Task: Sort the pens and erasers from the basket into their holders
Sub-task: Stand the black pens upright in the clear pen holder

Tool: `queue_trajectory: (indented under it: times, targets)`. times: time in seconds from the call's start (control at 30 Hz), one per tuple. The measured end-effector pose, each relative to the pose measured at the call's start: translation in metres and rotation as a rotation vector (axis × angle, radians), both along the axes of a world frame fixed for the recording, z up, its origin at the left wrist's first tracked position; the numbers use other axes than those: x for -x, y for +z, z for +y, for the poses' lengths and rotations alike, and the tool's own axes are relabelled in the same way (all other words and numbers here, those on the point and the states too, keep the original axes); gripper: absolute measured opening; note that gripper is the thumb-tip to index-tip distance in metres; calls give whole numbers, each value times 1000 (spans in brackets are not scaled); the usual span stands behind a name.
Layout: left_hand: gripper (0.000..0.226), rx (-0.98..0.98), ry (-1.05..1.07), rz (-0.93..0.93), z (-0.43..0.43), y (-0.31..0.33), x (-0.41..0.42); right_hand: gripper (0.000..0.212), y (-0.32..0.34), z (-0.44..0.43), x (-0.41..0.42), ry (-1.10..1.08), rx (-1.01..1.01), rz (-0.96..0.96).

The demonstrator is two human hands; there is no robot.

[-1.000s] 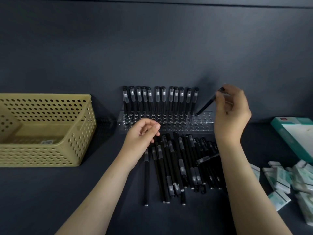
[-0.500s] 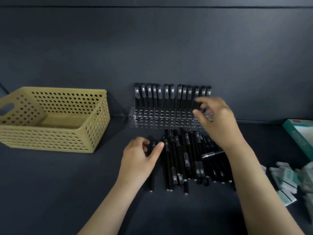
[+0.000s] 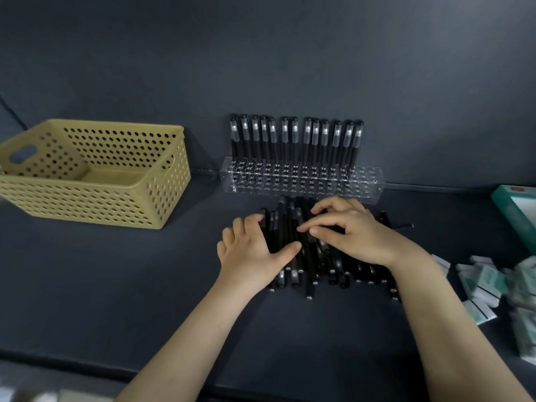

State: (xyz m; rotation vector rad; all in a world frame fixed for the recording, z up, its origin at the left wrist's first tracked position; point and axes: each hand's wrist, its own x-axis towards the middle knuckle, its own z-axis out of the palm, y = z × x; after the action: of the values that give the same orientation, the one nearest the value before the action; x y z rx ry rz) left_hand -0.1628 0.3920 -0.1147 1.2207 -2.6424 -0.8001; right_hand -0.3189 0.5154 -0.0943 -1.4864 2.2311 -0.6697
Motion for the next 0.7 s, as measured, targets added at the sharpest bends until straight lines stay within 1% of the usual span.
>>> queue_trajectory:
  times: [0.3,0.43,0.7]
  targets:
    - [77,-42,74,-12,-11,6,-6,16,0,8,7,-86,19,-13]
    - [79,29,78,-51,-9,5,-3,16,1,8,6,-84,15,-4]
    - [72,15,118,20,-11,8,0,16,1,6,6,-75,10,6]
